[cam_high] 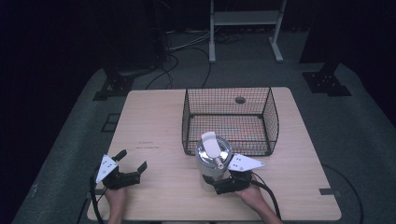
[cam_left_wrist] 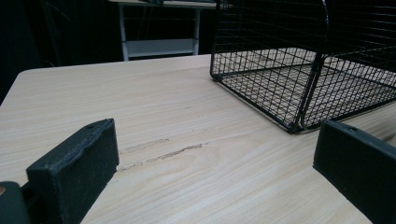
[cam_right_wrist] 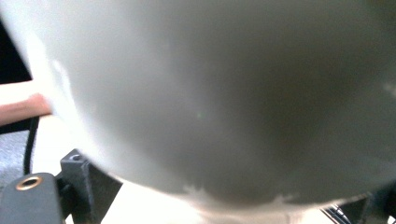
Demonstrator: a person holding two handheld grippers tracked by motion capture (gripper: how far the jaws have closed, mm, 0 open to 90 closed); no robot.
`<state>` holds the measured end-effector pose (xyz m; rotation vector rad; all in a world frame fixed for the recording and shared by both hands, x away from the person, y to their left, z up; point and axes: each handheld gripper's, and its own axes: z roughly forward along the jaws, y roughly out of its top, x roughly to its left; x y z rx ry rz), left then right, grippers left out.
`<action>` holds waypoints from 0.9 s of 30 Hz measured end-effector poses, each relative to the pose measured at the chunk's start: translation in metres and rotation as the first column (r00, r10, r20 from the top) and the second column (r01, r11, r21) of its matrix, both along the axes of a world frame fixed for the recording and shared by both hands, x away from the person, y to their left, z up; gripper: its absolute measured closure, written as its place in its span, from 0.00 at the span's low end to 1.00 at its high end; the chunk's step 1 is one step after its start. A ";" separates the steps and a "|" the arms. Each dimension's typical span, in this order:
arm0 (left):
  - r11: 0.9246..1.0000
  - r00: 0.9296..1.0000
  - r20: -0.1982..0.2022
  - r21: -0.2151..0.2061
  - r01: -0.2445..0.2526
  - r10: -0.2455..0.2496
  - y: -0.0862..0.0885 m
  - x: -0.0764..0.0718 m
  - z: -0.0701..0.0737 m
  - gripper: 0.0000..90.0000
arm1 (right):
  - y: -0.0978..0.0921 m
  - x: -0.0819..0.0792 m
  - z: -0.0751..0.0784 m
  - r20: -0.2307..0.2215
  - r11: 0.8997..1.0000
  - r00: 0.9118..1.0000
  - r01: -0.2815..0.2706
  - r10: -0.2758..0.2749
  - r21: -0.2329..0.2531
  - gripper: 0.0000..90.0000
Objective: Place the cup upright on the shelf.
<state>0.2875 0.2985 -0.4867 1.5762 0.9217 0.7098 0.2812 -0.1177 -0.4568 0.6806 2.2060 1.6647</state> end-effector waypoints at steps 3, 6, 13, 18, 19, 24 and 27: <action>1.000 1.000 0.000 0.001 0.000 0.000 0.000 0.000 0.000 0.00 | -0.002 0.000 0.001 -0.017 1.000 1.000 -0.001 0.001 0.018 0.10; 1.000 1.000 0.000 0.001 0.001 -0.001 0.000 0.000 0.000 0.00 | -0.003 0.000 0.003 -0.009 1.000 1.000 0.002 -0.002 0.019 0.10; 1.000 1.000 0.000 0.002 0.002 -0.002 0.000 0.000 0.000 0.00 | -0.009 0.001 0.013 0.001 0.998 1.000 0.005 -0.005 0.057 0.10; 1.000 1.000 0.000 -0.002 0.001 -0.001 0.000 0.000 0.000 0.00 | -0.015 0.005 0.025 0.017 0.997 1.000 0.003 -0.005 0.077 0.10; 1.000 1.000 0.001 -0.002 0.000 0.000 0.000 0.000 0.000 0.00 | -0.017 0.005 0.028 0.021 0.997 1.000 0.002 -0.004 0.077 0.10; 1.000 1.000 -0.001 0.000 0.001 -0.001 -0.001 0.000 0.000 0.00 | -0.020 0.008 0.041 0.031 0.997 0.999 0.007 -0.010 0.081 0.10; 1.000 1.000 -0.003 0.002 0.001 -0.001 0.000 0.000 0.000 0.00 | -0.021 0.011 0.047 0.038 0.997 0.999 0.007 -0.009 0.073 0.10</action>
